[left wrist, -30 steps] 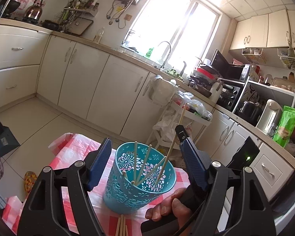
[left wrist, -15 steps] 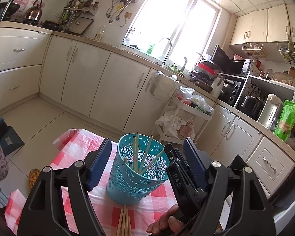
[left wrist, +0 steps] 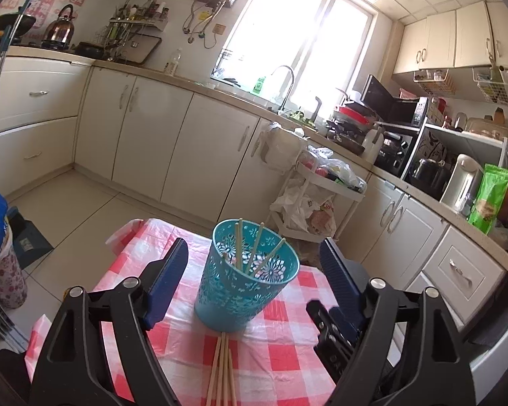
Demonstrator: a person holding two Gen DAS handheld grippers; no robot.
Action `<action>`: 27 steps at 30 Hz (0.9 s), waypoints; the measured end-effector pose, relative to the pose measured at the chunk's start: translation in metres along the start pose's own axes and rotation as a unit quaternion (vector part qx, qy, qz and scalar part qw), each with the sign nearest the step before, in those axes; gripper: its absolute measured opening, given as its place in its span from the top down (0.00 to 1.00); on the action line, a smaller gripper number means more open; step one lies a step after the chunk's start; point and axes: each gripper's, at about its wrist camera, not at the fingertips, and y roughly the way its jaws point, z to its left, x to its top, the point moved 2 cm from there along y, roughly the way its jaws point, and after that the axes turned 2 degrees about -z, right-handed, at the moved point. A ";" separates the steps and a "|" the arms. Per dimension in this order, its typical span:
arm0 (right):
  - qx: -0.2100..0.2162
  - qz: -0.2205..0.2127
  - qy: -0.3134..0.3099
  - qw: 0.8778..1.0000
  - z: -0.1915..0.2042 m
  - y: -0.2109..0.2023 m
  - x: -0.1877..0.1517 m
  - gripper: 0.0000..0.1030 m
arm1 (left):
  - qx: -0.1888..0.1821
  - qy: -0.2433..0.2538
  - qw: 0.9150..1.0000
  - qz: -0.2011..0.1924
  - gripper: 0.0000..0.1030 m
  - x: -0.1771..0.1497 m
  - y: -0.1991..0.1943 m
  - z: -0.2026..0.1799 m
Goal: Organize utensils
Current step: 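Carry the stick with the right gripper over the basket and release it, then move both tools back down to the remaining sticks on the cloth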
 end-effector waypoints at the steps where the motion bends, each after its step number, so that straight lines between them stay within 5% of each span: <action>1: -0.004 0.015 -0.003 1.000 -0.001 -0.003 -0.007 0.51 | 0.003 0.003 1.000 0.004 0.25 -0.002 -0.002 0.002; 8: -0.031 0.106 -0.032 0.993 -0.003 -0.016 -0.057 0.51 | 0.037 0.011 0.998 0.041 0.25 -0.022 -0.010 0.018; 16: -0.038 0.154 -0.057 0.986 0.006 -0.015 -0.088 0.51 | 0.055 0.036 0.996 0.066 0.24 -0.033 -0.013 0.029; 27: -0.049 0.197 -0.081 0.976 0.011 0.003 -0.102 0.62 | 0.114 0.047 0.977 0.176 0.23 -0.081 0.024 0.085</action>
